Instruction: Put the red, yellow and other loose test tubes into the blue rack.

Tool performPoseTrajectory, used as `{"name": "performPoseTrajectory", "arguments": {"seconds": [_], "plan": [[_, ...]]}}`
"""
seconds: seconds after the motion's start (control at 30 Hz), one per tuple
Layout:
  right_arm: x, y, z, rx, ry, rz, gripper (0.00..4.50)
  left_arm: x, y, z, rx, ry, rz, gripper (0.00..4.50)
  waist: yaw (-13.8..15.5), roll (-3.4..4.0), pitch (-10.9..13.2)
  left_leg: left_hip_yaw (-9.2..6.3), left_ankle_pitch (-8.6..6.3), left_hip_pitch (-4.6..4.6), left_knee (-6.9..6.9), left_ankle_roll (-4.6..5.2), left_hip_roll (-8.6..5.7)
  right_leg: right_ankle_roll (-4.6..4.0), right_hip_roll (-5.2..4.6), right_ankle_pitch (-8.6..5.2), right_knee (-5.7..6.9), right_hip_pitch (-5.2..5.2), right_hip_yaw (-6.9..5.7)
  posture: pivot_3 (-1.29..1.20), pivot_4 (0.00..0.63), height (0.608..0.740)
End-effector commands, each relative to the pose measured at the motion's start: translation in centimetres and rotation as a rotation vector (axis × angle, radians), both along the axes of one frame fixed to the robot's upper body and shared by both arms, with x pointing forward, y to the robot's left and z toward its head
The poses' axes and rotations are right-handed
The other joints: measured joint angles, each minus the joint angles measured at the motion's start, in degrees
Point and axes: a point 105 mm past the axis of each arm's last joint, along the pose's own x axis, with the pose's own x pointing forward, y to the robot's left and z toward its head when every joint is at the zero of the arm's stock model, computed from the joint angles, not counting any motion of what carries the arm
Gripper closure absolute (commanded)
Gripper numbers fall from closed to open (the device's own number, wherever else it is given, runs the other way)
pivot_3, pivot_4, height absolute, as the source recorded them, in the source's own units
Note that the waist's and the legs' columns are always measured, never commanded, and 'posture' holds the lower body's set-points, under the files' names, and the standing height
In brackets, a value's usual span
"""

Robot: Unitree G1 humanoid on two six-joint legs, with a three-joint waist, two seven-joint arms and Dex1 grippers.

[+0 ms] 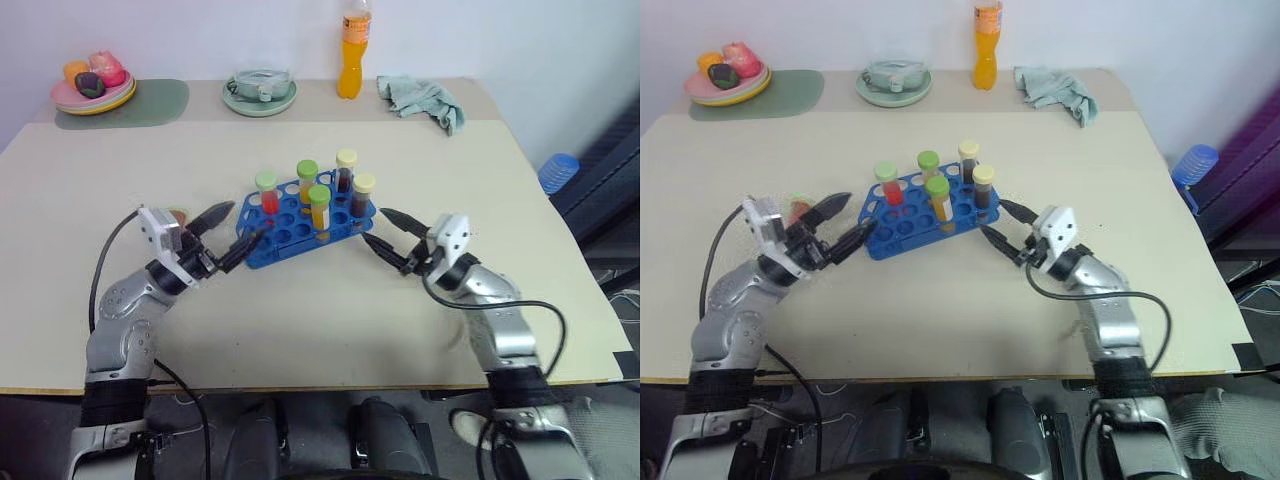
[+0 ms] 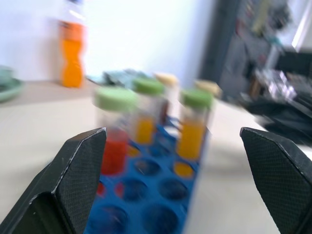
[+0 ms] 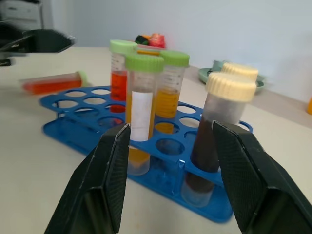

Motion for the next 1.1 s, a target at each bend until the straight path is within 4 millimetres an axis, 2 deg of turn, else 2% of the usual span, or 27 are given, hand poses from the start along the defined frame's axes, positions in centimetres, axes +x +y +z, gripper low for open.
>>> {"name": "performPoseTrajectory", "arguments": {"seconds": [0.03, 0.17, 0.33, 0.43, 0.47, 0.53, 0.63, 0.73, 0.93, 1.1], "plan": [[-2.2, -0.3, 2.9, -0.031, -0.037, 0.108, 1.84, 1.5, 3.1, 1.8, -0.057, 0.039, 0.258, 0.00, 0.00, -0.02, 0.00, -0.02, -0.01, 0.00, 0.01, 0.01, 0.00, 0.00, 0.00, 0.00, 0.00, 0.02, 0.00, 0.00, 0.150, 0.740], [-2.9, -0.5, 5.0, -0.127, -0.046, 0.167, 1.84, 2.8, 5.9, 2.0, -0.028, 0.190, 0.528, 0.00, -0.05, -0.06, 0.02, -0.06, -0.05, 0.05, 0.00, 0.08, 0.00, 0.00, 0.00, 0.00, -0.02, 0.09, -0.01, 0.00, 0.150, 0.740], [-2.0, 1.1, 8.7, -0.150, -0.104, 0.135, 1.84, 3.8, 7.8, 2.0, 0.013, 0.439, 0.672, 0.00, 0.12, -0.10, 0.05, -0.08, -0.01, 0.04, 0.01, 0.02, -0.01, 0.00, 0.02, 0.00, 0.01, 0.06, -0.02, 0.00, 0.150, 0.740], [-1.5, 2.1, 9.9, -0.228, -0.136, 0.066, 1.84, 4.3, 8.2, 1.8, 0.042, 0.640, 0.655, 0.00, 0.59, -0.18, 0.05, -0.09, -0.01, 0.01, 0.02, 0.02, -0.02, 0.01, 0.01, 0.00, -0.03, 0.06, -0.03, 0.00, 0.150, 0.740], [-1.3, 2.4, 10.2, -0.251, -0.125, 0.059, 1.84, 4.4, 8.4, 1.5, 0.045, 0.769, 0.635, 0.00, 0.75, -0.19, 0.05, -0.07, -0.01, -0.04, 0.03, 0.02, -0.02, 0.01, 0.00, 0.00, -0.02, 0.00, -0.03, 0.00, 0.150, 0.740], [-1.3, 3.0, 10.8, -0.269, -0.079, 0.074, 1.84, 4.3, 8.8, 1.9, 0.070, 0.902, 0.626, 0.00, 1.18, -0.24, 0.08, -0.05, -0.01, -0.07, 0.04, 0.02, -0.03, 0.01, 0.01, 0.00, -0.02, -0.06, -0.03, 0.00, 0.150, 0.740], [-1.0, 3.2, 11.7, -0.265, -0.031, 0.087, 1.84, 4.2, 9.6, 2.7, 0.090, 1.004, 0.646, 0.00, 1.42, -0.25, 0.08, -0.01, -0.01, -0.13, 0.03, 0.02, -0.05, 0.01, 0.01, 0.00, -0.03, -0.13, -0.02, 0.00, 0.150, 0.740], [-0.4, 3.0, 11.9, -0.283, -0.019, 0.061, 1.84, 4.3, 10.0, 3.6, 0.110, 1.055, 0.651, 0.00, 1.58, -0.28, 0.09, 0.00, 0.00, -0.13, -0.01, 0.01, -0.05, 0.01, 0.01, -0.01, -0.03, -0.15, -0.05, 0.00, 0.150, 0.740], [0.0, 3.2, 11.5, -0.285, -0.006, 0.043, 1.84, 5.2, 10.5, 3.0, 0.144, 1.165, 0.657, 0.00, 1.63, -0.29, 0.09, 0.19, -0.01, -0.15, 0.02, 0.01, -0.07, 0.01, 0.00, -0.01, -0.02, -0.16, -0.04, 0.00, 0.150, 0.740], [0.2, 3.1, 11.4, -0.270, -0.002, 0.031, 1.84, 6.9, 10.8, 0.8, 0.243, 1.205, 0.718, 0.00, 1.55, -0.30, 0.10, 0.24, 0.00, -0.18, 0.02, -0.01, -0.06, 0.01, 0.02, 0.00, 0.02, -0.25, -0.04, 0.00, 0.150, 0.740]]}}
